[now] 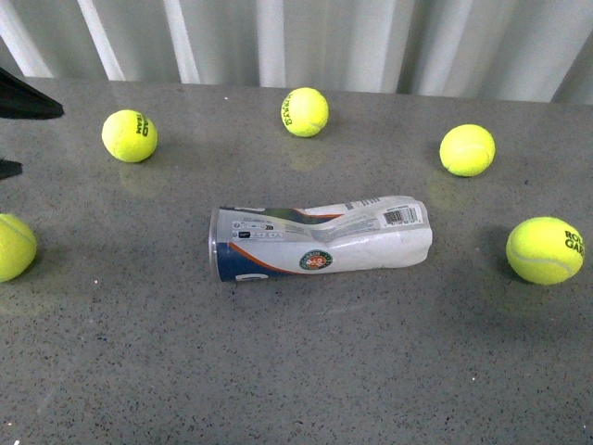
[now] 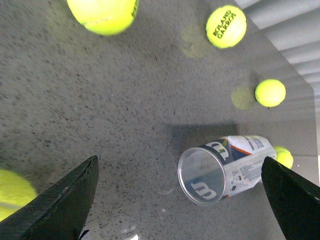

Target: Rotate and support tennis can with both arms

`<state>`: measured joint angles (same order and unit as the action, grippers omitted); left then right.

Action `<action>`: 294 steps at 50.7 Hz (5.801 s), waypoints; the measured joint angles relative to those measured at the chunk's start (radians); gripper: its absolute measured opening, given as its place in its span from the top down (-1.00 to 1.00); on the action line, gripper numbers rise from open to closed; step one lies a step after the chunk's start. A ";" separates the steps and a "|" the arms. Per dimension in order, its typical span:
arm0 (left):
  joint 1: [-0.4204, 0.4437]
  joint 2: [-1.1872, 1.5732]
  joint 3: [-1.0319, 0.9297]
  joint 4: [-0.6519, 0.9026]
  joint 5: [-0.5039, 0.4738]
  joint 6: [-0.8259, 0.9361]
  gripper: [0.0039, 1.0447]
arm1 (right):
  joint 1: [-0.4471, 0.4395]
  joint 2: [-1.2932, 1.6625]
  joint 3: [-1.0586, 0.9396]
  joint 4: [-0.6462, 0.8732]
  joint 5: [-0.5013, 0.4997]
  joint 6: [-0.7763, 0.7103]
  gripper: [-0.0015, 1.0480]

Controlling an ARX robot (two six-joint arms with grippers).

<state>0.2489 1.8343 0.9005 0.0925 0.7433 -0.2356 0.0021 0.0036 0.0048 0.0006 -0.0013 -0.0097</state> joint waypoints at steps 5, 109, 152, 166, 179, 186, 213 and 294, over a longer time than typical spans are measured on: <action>-0.035 0.026 -0.016 0.059 0.051 -0.008 -0.88 | 0.000 0.000 0.000 0.000 0.000 0.000 -0.87; -0.434 0.299 -0.024 0.504 0.016 -0.345 -0.88 | 0.000 0.000 0.000 0.000 0.000 0.000 -0.87; -0.413 0.083 -0.013 0.230 0.023 -0.288 0.94 | 0.000 0.000 0.000 0.000 0.000 0.000 -0.87; -0.410 -0.092 0.233 -0.373 -0.140 0.112 0.94 | 0.000 0.000 0.000 0.000 0.000 0.000 -0.87; -0.479 -0.119 0.498 -0.832 -0.352 0.468 0.94 | 0.000 0.000 0.000 0.000 0.000 0.000 -0.87; -0.539 -0.090 0.585 -0.948 -0.520 0.621 0.94 | 0.000 0.000 0.000 0.000 0.000 0.000 -0.87; -0.694 0.100 0.669 -0.938 -0.782 0.805 0.94 | 0.000 0.000 0.000 0.000 0.000 0.000 -0.87; -0.584 0.075 0.799 -0.373 -0.718 0.360 -0.88 | -0.001 0.002 0.000 -0.001 0.001 0.000 -0.87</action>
<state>-0.3355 1.9095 1.6997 -0.2806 0.0257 0.1242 0.0013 0.0059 0.0048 -0.0006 -0.0006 -0.0097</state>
